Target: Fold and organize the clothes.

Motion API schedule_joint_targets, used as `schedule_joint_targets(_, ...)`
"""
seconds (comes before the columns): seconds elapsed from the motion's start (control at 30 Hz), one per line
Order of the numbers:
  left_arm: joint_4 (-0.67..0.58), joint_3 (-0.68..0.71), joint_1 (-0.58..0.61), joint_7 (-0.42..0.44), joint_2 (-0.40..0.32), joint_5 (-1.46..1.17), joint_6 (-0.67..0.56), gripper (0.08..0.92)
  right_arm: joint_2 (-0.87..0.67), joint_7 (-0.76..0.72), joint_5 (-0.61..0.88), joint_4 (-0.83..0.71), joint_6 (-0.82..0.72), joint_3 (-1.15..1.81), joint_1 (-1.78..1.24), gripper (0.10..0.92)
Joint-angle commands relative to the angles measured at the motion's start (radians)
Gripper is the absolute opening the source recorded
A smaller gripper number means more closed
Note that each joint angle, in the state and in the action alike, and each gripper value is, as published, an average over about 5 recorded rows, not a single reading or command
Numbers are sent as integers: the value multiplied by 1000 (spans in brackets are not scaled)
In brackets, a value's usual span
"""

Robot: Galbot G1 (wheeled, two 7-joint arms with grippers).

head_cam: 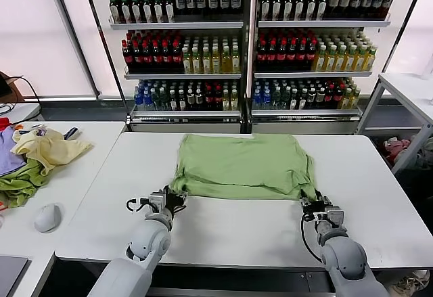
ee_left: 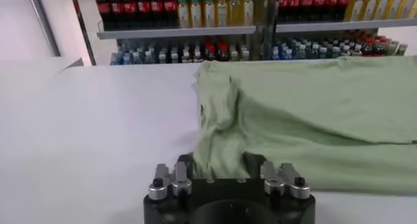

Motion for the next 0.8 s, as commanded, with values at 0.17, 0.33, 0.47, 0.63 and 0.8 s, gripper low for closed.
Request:
schedule_joint_targets(0.17, 5, -4, 2, 3, 8, -55, 13, 250, -10, -4, 37, -4, -19, -2, -1, 174)
schedule_joint_targets(0.33, -63, -26, 44, 8, 24, -77, 12, 199, -29, -14, 56, 47, -15, 21, -35, 163)
schedule_joint_targets(0.47, -173, -55, 112, 11, 44, -93, 12, 196, -48, -23, 61, 122, -12, 53, -97, 163)
schedule_joint_targets(0.63, -327, -82, 234, 11, 57, -95, 13, 195, -54, -24, 59, 227, -12, 94, -203, 163)
schedule_joint_targets(0.8, -469, -105, 399, 14, 53, -63, 12, 195, -39, -24, 34, 354, -11, 141, -344, 163)
